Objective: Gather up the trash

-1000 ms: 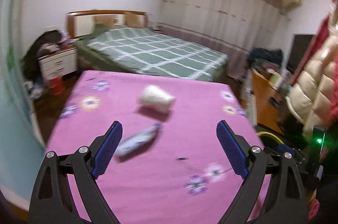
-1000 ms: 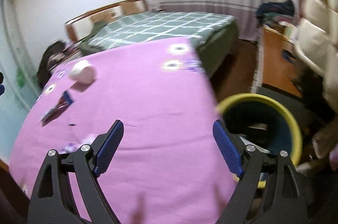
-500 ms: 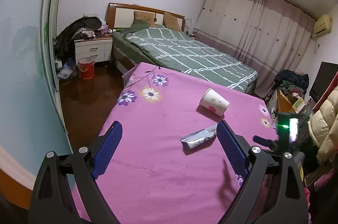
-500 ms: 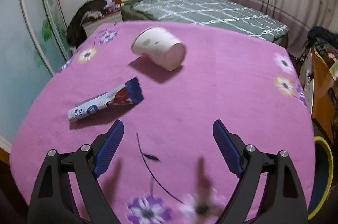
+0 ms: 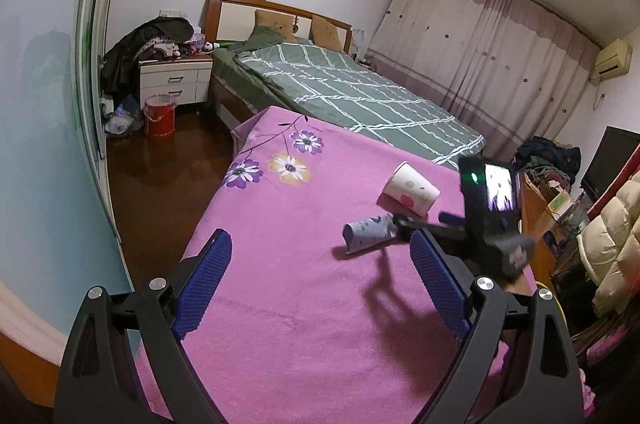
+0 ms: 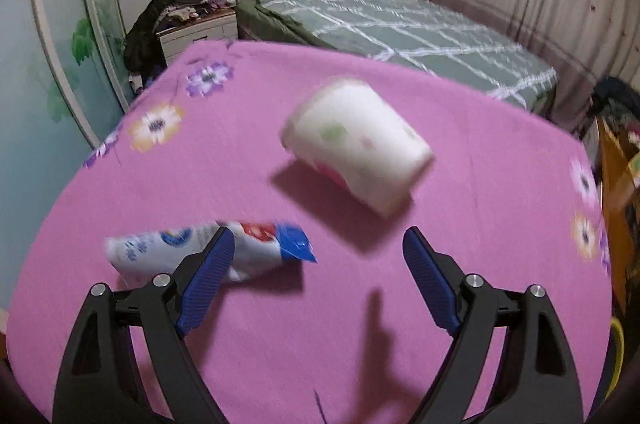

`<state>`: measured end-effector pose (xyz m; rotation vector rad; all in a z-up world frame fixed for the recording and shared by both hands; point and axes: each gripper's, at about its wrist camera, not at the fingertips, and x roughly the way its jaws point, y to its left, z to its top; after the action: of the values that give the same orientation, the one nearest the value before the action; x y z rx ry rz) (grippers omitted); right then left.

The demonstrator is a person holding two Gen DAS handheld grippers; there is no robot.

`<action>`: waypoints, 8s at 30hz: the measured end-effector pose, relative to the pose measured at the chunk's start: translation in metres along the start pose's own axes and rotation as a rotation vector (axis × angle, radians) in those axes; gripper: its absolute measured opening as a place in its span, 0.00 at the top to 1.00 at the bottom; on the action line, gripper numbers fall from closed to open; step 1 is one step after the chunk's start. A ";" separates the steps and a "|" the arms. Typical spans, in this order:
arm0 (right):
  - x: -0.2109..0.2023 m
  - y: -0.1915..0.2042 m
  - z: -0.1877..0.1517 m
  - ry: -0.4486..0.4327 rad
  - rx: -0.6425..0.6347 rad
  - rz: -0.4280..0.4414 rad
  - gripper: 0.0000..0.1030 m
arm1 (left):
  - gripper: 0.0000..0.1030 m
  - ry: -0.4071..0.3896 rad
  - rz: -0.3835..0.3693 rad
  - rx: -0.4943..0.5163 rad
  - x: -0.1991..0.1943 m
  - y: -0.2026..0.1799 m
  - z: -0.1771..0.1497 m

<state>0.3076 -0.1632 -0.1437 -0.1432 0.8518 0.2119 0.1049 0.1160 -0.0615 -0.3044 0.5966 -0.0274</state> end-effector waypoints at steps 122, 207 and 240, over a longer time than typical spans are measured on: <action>-0.073 -0.242 -0.094 -0.099 0.428 -0.027 0.35 | 0.05 0.322 -0.374 0.593 0.305 -0.179 0.081; -0.276 -0.229 -0.235 -0.217 0.341 -0.178 0.19 | 0.05 0.064 -0.234 0.406 0.002 -0.229 -0.032; -0.321 -0.186 -0.234 -0.319 0.319 -0.215 0.07 | 0.05 0.029 -0.065 0.256 -0.058 -0.145 -0.052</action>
<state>-0.0238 -0.4335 -0.0449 0.0963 0.5374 -0.1031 0.0368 -0.0302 -0.0282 -0.0749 0.6049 -0.1693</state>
